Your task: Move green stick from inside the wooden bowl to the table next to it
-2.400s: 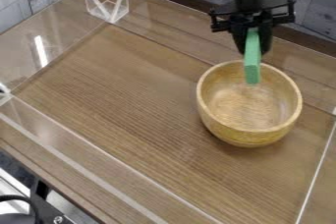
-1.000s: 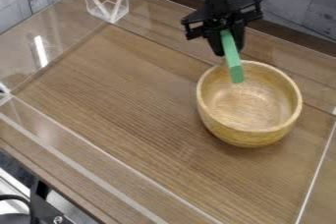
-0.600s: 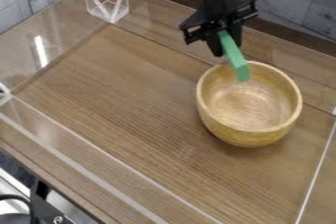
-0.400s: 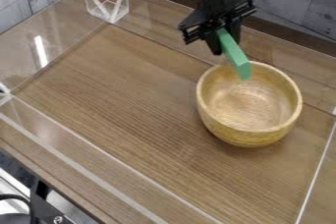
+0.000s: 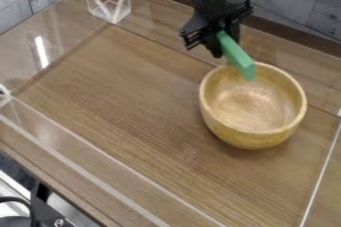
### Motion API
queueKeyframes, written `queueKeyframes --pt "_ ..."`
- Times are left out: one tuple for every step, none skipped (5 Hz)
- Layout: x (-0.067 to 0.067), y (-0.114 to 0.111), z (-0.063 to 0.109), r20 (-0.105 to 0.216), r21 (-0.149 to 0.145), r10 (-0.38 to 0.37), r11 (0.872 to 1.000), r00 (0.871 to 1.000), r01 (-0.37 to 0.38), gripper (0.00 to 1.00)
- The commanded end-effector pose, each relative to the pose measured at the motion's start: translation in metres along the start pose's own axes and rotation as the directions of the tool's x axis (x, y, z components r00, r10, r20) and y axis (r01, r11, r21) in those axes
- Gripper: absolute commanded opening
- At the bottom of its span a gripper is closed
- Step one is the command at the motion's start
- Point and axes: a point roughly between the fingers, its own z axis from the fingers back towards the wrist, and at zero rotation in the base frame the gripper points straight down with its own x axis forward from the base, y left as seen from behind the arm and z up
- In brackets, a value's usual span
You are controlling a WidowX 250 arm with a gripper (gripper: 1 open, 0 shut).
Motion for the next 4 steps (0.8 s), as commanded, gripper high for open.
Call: queueKeyframes --pt "0.0081 -0.0142 0.0247 0.069 -0.077 0.034 0.997 0.997 -0.029 0.0" --pt "0.0098 -0.0118 0.0231 0.086 -0.083 0.076 0.994 0.993 -0.069 0.0" --pt "0.0107 -0.0098 0.0213 0.098 -0.089 0.11 0.991 0.989 -0.101 0.0" --pt "0.0125 -0.0083 0.0188 0.113 -0.096 0.147 0.986 0.983 -0.136 0.0"
